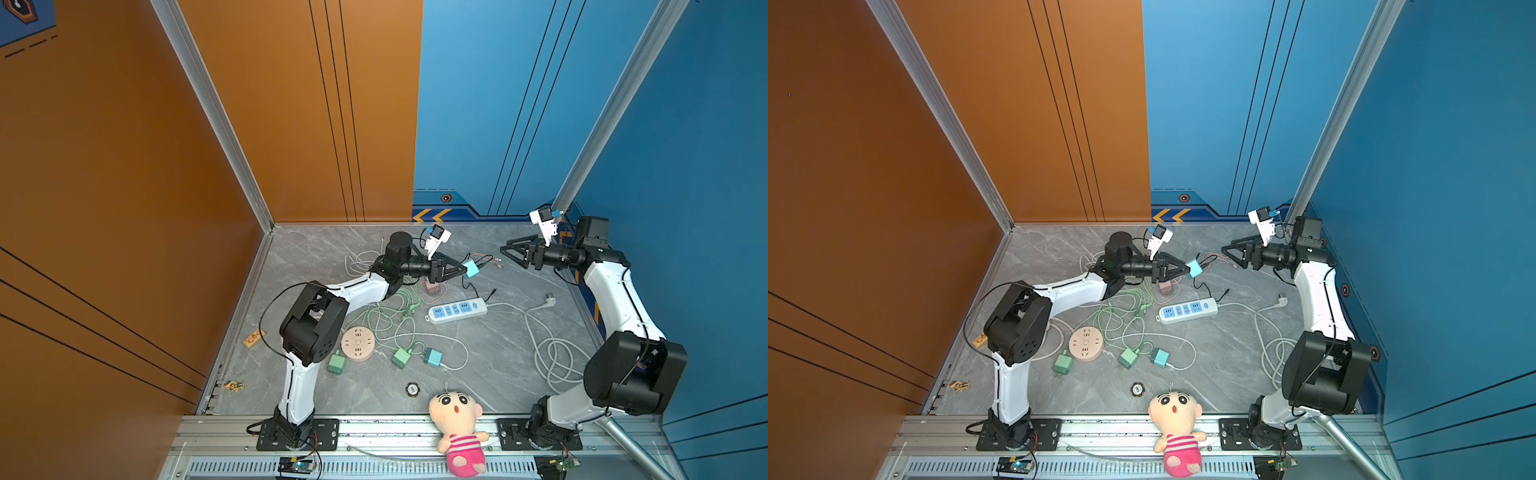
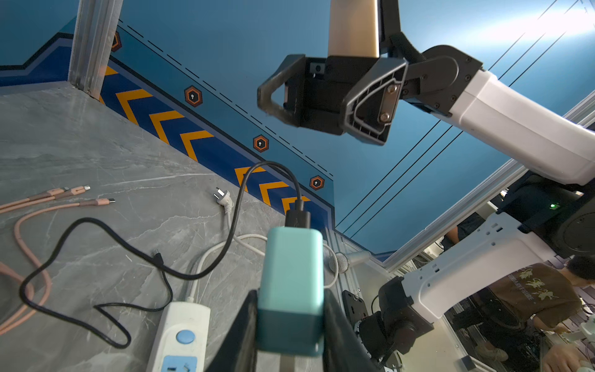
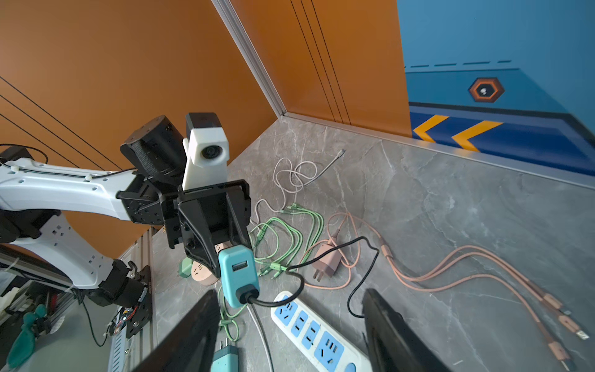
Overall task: Insert plugs into power strip
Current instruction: Pass the plug.
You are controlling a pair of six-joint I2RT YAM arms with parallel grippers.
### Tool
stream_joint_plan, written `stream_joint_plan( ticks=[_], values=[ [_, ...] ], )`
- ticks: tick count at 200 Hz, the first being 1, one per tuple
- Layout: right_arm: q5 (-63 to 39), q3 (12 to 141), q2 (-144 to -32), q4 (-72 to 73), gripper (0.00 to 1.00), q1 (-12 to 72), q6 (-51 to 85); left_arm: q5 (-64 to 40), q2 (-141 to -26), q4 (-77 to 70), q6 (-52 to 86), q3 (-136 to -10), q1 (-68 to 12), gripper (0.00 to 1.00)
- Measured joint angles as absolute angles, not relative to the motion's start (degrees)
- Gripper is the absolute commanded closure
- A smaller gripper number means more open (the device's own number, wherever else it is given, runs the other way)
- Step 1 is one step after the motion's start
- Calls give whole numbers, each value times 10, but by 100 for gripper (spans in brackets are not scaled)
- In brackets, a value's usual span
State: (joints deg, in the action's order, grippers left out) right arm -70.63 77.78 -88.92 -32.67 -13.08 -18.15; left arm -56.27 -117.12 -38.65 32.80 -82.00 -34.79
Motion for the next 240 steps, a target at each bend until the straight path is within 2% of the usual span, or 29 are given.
stream_joint_plan(
  ticks=[45,87,116,127,142,147,160,188,240],
  values=[
    [-693,775,-912,-340,31,-79,-197,-572,-1200,-379,328,-867,-348,92],
    [-677,775,-912,-347,30,-78,-212,-578,-1209,-377,328,-868,-348,93],
    [-660,779,-915,-386,32,-72,-245,-586,-1210,-377,328,-868,-350,93],
    [-638,799,-925,-433,38,-60,-274,-589,-1210,-376,328,-868,-352,93],
    [-603,850,-959,-509,61,-33,-332,-592,-1210,-375,329,-868,-353,93],
    [-599,870,-974,-540,65,-23,-350,-590,-1211,-373,329,-868,-353,93],
    [-597,903,-1004,-595,62,-9,-405,-600,-1216,-369,329,-868,-350,93],
    [-649,901,-1023,-663,61,-39,-495,-605,-1218,-366,330,-868,-354,93],
    [-628,900,-1004,-701,61,-40,-528,-616,-1218,-370,329,-868,-361,93]
  ],
)
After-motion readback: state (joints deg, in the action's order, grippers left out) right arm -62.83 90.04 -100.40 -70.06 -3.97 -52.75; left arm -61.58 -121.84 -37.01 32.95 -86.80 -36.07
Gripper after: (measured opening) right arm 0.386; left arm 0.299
